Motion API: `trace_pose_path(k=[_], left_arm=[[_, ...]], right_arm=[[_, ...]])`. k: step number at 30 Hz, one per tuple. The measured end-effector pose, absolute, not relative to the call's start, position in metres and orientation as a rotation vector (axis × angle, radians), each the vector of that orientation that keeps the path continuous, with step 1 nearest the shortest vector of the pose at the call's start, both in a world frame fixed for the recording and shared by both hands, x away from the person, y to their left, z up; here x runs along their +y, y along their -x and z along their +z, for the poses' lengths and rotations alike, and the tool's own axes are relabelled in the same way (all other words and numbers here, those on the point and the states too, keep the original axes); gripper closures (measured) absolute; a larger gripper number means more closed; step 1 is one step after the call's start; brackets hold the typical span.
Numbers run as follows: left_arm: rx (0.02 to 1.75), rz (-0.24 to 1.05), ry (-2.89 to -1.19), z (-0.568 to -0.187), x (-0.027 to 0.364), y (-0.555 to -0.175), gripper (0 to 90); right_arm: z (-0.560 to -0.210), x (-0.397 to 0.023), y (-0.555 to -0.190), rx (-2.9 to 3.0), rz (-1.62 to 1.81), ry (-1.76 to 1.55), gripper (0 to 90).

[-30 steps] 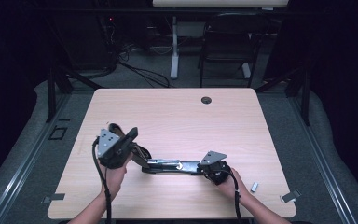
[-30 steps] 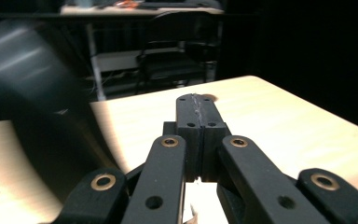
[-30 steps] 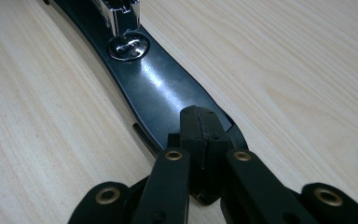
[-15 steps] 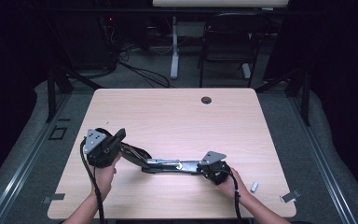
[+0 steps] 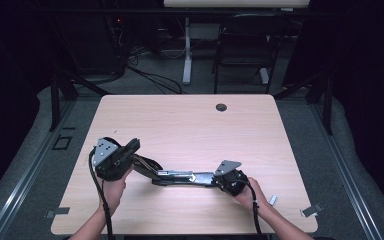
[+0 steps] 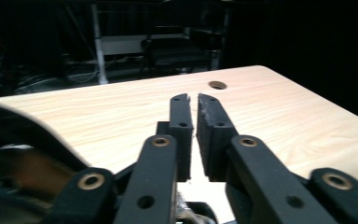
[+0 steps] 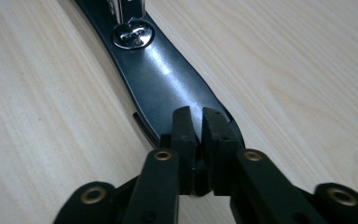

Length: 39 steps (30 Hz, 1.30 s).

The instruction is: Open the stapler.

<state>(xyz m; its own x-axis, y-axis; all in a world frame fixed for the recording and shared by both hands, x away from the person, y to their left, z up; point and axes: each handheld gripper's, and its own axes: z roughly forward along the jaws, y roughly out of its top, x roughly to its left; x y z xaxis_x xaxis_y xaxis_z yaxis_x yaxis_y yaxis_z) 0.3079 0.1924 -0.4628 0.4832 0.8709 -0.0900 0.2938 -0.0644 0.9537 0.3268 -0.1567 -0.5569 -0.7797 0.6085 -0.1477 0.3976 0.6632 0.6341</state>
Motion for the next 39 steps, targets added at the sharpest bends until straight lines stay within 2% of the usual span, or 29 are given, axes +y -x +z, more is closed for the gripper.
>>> trace_pose_path(k=[2, 3, 5, 6, 7, 13, 22, 23, 25, 27, 32, 33, 39], left_arm=[[1.014, 0.641, -1.628, -0.462, 0.191, -0.307, 78.8], [0.996, 0.609, -1.653, -0.461, 0.187, -0.307, 75.6], [0.985, 0.589, -1.670, -0.461, 0.185, -0.307, 74.3], [0.982, 0.578, -1.684, -0.461, 0.183, -0.307, 70.9], [0.979, 0.553, -1.718, -0.461, 0.180, -0.307, 62.9], [0.972, 0.482, -1.808, -0.464, 0.171, -0.310, 44.3], [0.966, 0.424, -1.888, -0.469, 0.164, -0.305, 34.9], [0.962, 0.414, -1.899, -0.469, 0.163, -0.305, 33.0], [0.953, 0.372, -1.945, -0.471, 0.160, -0.304, 23.5], [0.946, 0.353, -1.959, -0.472, 0.159, -0.303, 19.2], [0.936, 0.317, -1.981, -0.473, 0.158, -0.302, 14.8], [0.936, 0.311, -1.993, -0.474, 0.158, -0.301, 13.4], [0.939, 0.281, -2.017, -0.477, 0.157, -0.297, 7.6]], right_arm=[[-0.555, -0.157, -0.329, 2.553, 0.835, -0.799, 80.4], [-0.552, -0.158, -0.332, 2.575, 0.804, -0.814, 76.1], [-0.552, -0.158, -0.332, 2.569, 0.807, -0.828, 74.9], [-0.549, -0.158, -0.332, 2.573, 0.813, -0.837, 72.3], [-0.543, -0.159, -0.333, 2.573, 0.833, -0.853, 69.1], [-0.531, -0.163, -0.337, 2.599, 0.849, -0.866, 58.6], [-0.519, -0.177, -0.342, 2.585, 0.854, -0.941, 43.6], [-0.518, -0.180, -0.343, 2.592, 0.849, -0.942, 42.2], [-0.516, -0.183, -0.343, 2.583, 0.841, -0.963, 35.7], [-0.515, -0.186, -0.344, 2.580, 0.846, -0.977, 32.5], [-0.513, -0.191, -0.345, 2.564, 0.819, -1.010, 24.7], [-0.511, -0.194, -0.345, 2.556, 0.807, -1.027, 20.2], [-0.507, -0.202, -0.345, 2.528, 0.791, -1.080, 14.3]])
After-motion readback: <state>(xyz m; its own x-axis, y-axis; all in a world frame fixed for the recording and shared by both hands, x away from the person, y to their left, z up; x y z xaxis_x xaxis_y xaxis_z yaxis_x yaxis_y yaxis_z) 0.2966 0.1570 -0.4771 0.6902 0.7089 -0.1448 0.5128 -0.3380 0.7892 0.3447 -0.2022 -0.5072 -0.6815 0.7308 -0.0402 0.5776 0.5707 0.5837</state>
